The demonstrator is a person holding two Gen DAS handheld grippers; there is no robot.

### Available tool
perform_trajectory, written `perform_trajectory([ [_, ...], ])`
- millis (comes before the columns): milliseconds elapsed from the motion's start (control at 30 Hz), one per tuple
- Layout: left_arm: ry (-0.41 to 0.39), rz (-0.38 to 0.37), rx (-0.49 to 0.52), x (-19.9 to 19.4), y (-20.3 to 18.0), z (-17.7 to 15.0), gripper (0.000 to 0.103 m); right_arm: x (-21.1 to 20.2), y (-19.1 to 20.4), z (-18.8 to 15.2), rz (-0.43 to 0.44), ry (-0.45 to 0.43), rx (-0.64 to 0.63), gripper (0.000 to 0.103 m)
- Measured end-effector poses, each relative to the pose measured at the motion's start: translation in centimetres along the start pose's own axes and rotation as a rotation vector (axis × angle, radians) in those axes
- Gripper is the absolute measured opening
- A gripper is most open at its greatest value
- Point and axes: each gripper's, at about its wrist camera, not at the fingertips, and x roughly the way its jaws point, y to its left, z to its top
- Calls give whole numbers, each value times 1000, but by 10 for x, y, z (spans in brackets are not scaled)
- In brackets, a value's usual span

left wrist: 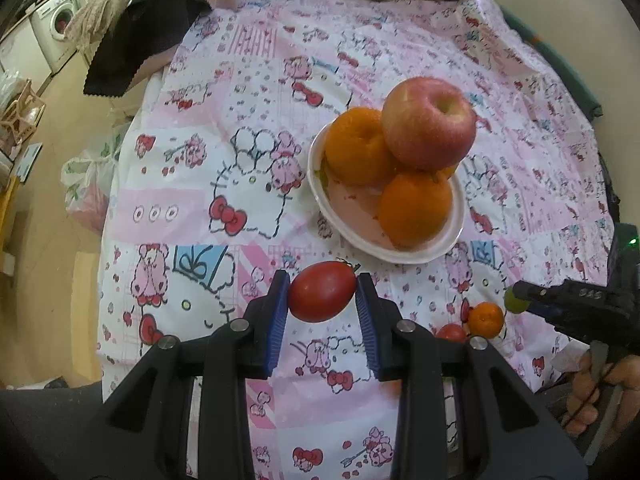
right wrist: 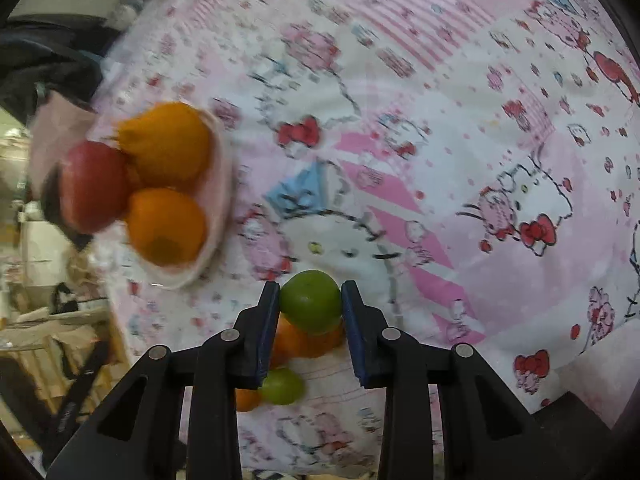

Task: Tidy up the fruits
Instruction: 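Grasp the green lime with the right tool while the left tool holds the tomato, then place the tomato on the plate with the left tool while the right tool places the lime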

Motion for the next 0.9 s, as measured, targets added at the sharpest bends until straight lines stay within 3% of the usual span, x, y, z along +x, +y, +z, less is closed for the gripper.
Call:
perform_trajectory([
  [133, -67, -43, 20, -8, -4, 4, 29, -17, 22, 5, 117, -47, -46, 33],
  [333, -121, -46, 96, 0, -14, 18, 29, -15, 49, 23, 173, -51, -95, 33],
  [633, -54, -53, 90, 48, -16, 39, 29, 30, 73, 58, 133, 3, -155, 33],
  [900, -33, -56, 105, 74, -26, 45, 30, 64, 72, 72, 99, 37, -117, 33],
])
